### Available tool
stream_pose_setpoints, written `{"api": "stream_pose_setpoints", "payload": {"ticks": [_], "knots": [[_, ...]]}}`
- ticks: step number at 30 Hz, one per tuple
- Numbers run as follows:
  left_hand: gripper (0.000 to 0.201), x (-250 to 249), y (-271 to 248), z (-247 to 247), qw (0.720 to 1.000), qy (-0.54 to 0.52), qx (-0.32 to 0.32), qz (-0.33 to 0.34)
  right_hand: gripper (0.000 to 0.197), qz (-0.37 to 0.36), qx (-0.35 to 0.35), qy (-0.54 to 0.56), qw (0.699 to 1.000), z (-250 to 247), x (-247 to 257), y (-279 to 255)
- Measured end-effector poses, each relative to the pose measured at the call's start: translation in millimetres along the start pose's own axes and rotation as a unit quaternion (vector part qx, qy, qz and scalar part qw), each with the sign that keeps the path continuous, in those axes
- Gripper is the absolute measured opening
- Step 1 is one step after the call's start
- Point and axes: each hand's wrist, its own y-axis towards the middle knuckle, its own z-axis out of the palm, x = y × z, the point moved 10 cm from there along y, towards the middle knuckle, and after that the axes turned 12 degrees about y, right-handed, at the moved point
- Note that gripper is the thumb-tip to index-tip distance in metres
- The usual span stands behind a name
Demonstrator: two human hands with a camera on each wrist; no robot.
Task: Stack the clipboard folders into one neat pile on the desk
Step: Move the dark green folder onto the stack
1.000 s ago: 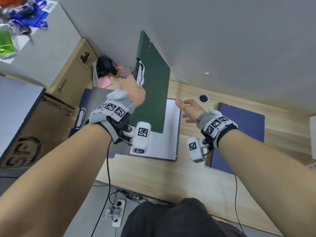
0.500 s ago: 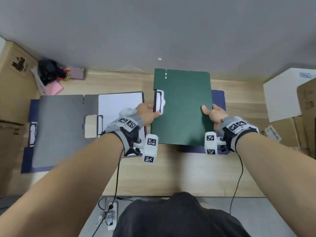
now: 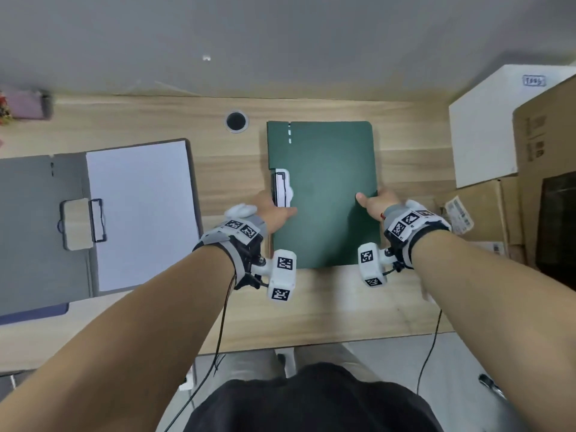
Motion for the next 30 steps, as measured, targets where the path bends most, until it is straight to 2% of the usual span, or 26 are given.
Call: {"api": "stream_pose_setpoints", "payload": {"ticks": [4, 6, 11, 14, 15, 17, 19, 20, 23, 25, 27, 30], "knots": [[0.072, -13.0, 6.3, 10.9, 1.0, 0.007, -0.019, 0.011, 0.064, 0.004, -0.031, 0.047, 0.998, -1.9, -1.6, 8.9], [0.086, -15.9, 6.1, 8.6, 1.0, 0.002, -0.026, 0.013, 0.058, 0.01, -0.02, 0.031, 0.999, -0.6, -2.4, 9.4], [0.073, -15.5, 5.8, 5.5, 1.0, 0.015, 0.006, 0.021, 0.053, 0.011, -0.012, -0.017, 1.0, -1.8, 5.8, 3.2], [0.059, -19.7, 0.2, 1.8, 0.998, 0.035, 0.025, 0.041, 0.056, 0.044, -0.005, -0.075, 0.996, 5.3, 10.7, -3.7], [0.054, -20.9, -1.3, -5.2, 0.998, 0.039, 0.015, 0.047, 0.066, 0.055, -0.01, -0.105, 0.993, 6.0, 14.6, -9.2], [0.054, -15.0, -4.1, -29.7, 0.998, 0.026, -0.035, 0.04, 0.089, 0.055, -0.064, -0.143, 0.986, 1.7, 27.6, -22.2], [0.06, -1.6, -9.5, -63.2, 0.996, 0.005, -0.092, 0.02, 0.095, 0.008, -0.109, -0.128, 0.986, 4.1, 52.8, -33.7], [0.059, 9.2, -10.6, -77.7, 0.993, -0.002, -0.114, 0.003, 0.093, -0.029, -0.107, -0.109, 0.988, 11.0, 68.7, -38.0], [0.061, 80.6, -19.1, -132.7, 0.984, 0.003, -0.167, -0.068, 0.069, -0.141, -0.003, -0.083, 0.987, 74.2, 126.9, -67.0], [0.069, 140.4, -23.0, -157.9, 0.974, 0.02, -0.179, -0.135, 0.056, -0.178, 0.088, -0.07, 0.978, 126.3, 155.4, -94.0], [0.074, 196.5, -31.2, -171.6, 0.965, 0.032, -0.172, -0.195, 0.052, -0.194, 0.145, -0.078, 0.967, 175.2, 170.7, -119.8], [0.072, 256.7, -44.7, -184.9, 0.957, 0.035, -0.188, -0.217, 0.051, -0.175, 0.199, -0.112, 0.958, 242.6, 171.4, -149.5]]}}
